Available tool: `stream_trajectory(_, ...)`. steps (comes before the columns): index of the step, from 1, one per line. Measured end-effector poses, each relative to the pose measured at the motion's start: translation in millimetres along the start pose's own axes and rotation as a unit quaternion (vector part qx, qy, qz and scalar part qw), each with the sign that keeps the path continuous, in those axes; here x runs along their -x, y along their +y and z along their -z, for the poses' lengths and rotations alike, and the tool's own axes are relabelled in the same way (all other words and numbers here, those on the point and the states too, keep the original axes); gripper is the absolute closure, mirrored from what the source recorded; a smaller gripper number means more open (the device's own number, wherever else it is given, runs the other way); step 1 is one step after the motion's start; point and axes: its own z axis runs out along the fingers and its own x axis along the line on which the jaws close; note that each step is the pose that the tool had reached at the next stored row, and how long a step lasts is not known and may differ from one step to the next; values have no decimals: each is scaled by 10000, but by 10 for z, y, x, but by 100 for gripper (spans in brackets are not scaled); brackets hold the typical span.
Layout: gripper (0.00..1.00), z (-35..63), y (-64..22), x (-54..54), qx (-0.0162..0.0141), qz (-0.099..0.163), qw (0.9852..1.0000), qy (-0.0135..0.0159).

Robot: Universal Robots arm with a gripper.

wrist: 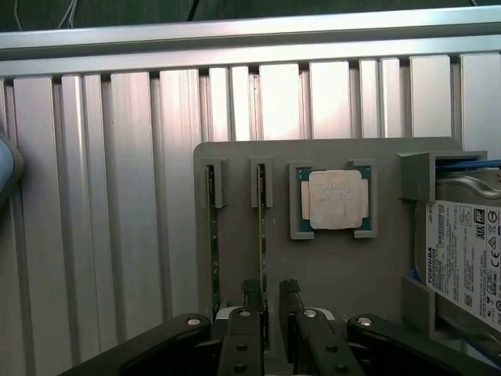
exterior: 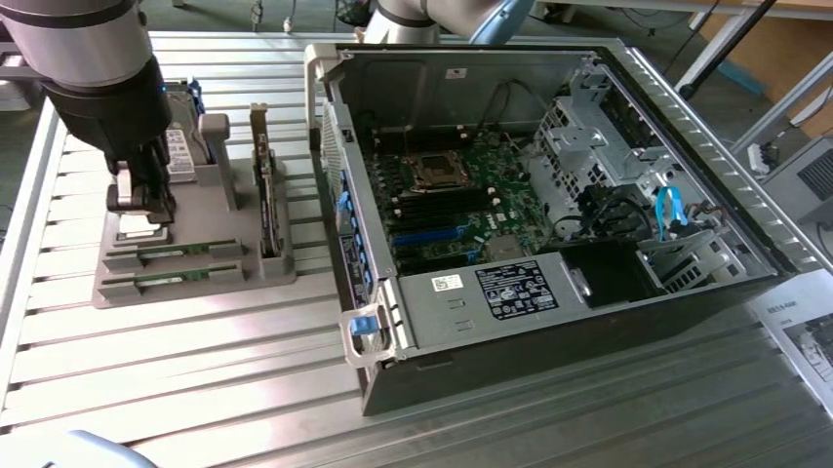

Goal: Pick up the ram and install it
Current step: 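Pick up the ram and move it above insertion slot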

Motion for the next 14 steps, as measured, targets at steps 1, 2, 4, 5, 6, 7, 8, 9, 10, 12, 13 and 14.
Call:
stream_trajectory(1,76,-11,0,0,0,0,10000,0)
stream_trajectory(2,76,-23,0,0,0,0,10000,0)
stream_trajectory(4,76,-46,-1,1,0,0,10000,0)
stream_trajectory(5,76,-57,-1,1,0,0,10000,0)
stream_trajectory(6,76,-66,-1,1,0,0,10000,0)
stream_trajectory(7,76,-68,-1,1,1,0,10000,1)
stream_trajectory(8,76,-68,-1,1,1,0,10000,1)
stream_trajectory(9,76,-68,0,1,1,0,10000,1)
stream_trajectory(10,76,-68,-1,1,1,0,10000,1)
stream_trajectory(12,76,-69,-1,1,0,0,10000,0)
stream_trajectory(13,76,-69,-1,1,0,0,10000,0)
stream_trajectory(14,76,-69,0,1,0,0,10000,0)
